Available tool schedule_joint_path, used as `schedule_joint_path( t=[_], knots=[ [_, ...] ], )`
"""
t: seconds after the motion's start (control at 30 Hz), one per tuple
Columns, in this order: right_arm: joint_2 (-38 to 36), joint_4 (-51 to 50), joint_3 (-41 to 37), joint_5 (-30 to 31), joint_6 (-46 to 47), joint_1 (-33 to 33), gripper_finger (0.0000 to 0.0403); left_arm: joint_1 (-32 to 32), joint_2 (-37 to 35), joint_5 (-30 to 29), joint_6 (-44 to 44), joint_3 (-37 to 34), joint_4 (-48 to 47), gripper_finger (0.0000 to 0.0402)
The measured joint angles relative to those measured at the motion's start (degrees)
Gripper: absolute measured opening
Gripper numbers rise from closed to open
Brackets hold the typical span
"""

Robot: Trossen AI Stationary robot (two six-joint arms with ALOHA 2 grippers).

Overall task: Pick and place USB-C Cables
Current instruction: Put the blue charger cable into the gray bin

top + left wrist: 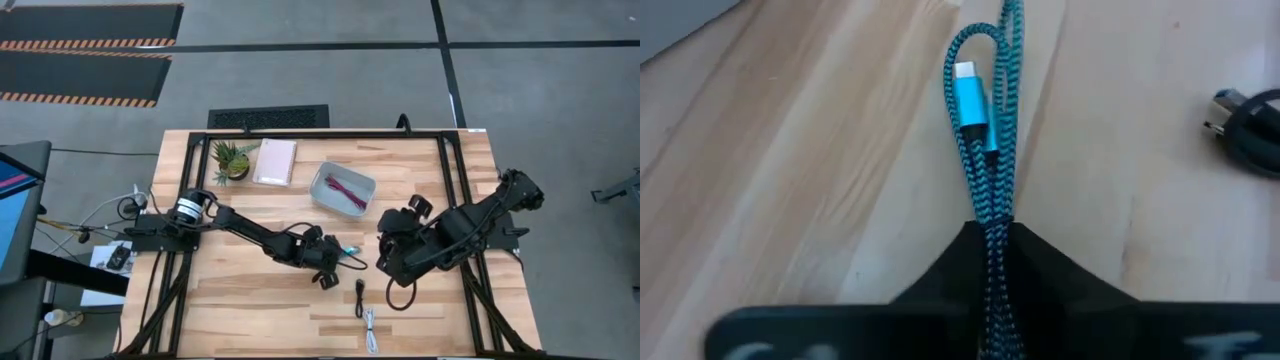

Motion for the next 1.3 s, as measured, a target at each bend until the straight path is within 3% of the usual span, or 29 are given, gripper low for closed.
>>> schedule_joint_path(
  t=[0.2, 0.37, 0.5, 0.63, 0.83, 1.0, 1.2, 1.3],
  knots=[
    [-4.4, 0.1, 0.0, 5.7, -11.3, -1.7, 0.0226, -0.6, -7.0, 2.8, 0.5, -0.8, -8.9, 0.0005],
    [-11.7, 2.6, 0.0, 15.4, -20.1, -6.8, 0.0226, -1.3, -16.8, -5.3, 0.2, -0.4, -13.7, 0.0002],
    [-17.1, 12.8, 0.0, 16.4, -33.3, -13.0, 0.0226, -2.7, -23.6, -9.1, -1.3, -0.5, -17.4, 0.0002],
    [-20.6, 27.0, 0.0, 12.4, -48.4, -18.8, 0.0226, -4.6, -31.1, -14.2, -2.8, -0.4, -18.6, 0.0001],
    [-21.6, 47.3, 0.1, -7.4, -63.4, -25.9, 0.0226, -6.4, -44.4, -23.3, 1.1, -0.4, -18.3, 0.0001],
    [-18.9, 53.6, 0.2, -16.8, -65.4, -27.5, 0.0226, -5.7, -55.6, -29.6, 8.0, -0.3, -17.0, 0.0000],
    [-12.0, 50.0, 0.0, -17.4, -59.1, -24.9, 0.0226, -5.9, -65.5, -30.5, 18.9, -0.2, -9.5, 0.0000],
    [-7.8, 45.9, 0.0, -17.3, -55.3, -23.5, 0.0226, -7.0, -67.4, -26.7, 23.7, -0.2, -5.4, 0.0000]
  ],
)
